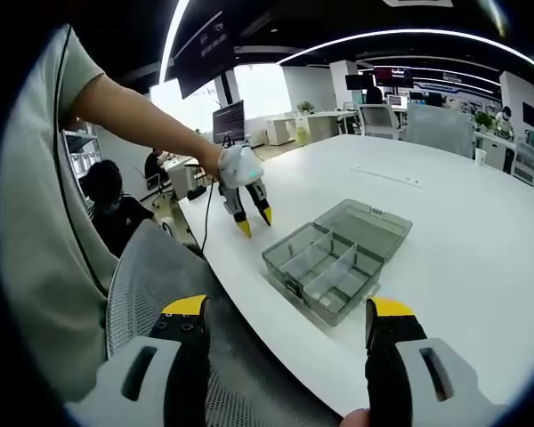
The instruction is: Insert the divider into the dual guide fixture by aligning both edges with the guide slots and pushing it downward to the bottom, including one-sided entry, uneven engagement, binding, and posture correction.
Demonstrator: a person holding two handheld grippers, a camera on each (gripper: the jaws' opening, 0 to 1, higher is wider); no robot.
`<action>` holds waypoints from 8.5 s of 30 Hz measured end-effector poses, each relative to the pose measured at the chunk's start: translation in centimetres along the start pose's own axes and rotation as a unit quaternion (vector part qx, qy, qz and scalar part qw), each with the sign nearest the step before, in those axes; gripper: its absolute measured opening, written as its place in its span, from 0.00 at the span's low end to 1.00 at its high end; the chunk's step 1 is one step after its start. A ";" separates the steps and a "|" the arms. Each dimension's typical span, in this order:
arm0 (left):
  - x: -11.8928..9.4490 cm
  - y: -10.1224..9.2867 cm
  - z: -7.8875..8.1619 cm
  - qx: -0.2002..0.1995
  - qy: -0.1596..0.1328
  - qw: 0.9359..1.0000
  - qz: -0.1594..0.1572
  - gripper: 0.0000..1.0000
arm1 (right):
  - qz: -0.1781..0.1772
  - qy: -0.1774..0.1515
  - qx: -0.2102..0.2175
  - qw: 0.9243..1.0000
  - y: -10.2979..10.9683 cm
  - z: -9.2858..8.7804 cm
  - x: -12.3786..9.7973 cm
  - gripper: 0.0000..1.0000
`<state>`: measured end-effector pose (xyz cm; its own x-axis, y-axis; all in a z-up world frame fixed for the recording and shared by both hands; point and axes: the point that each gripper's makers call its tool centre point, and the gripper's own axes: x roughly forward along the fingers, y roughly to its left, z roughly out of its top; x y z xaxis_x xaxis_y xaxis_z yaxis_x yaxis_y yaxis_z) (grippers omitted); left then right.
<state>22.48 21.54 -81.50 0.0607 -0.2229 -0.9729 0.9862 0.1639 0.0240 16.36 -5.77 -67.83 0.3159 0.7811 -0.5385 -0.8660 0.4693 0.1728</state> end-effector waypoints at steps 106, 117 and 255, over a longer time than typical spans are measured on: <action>-10.0 -2.6 20.9 0.071 -0.188 0.959 0.198 0.28 | 0.072 -0.096 0.131 0.984 -2.5 7.9 3.9 0.31; -10.3 -2.4 22.0 0.076 -0.191 0.952 0.227 0.29 | 0.076 -0.090 0.154 0.981 -2.2 7.9 4.3 0.22; -11.0 -2.7 22.6 -0.033 -0.265 0.961 0.076 0.14 | 0.124 -0.009 -0.016 0.992 -0.9 4.9 5.7 0.00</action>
<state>22.65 1.83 -65.69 0.2897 -0.6462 -0.7060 0.9489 0.2903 0.1236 20.86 0.29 -67.04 0.0980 0.8782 -0.4682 -0.9297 0.2486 0.2719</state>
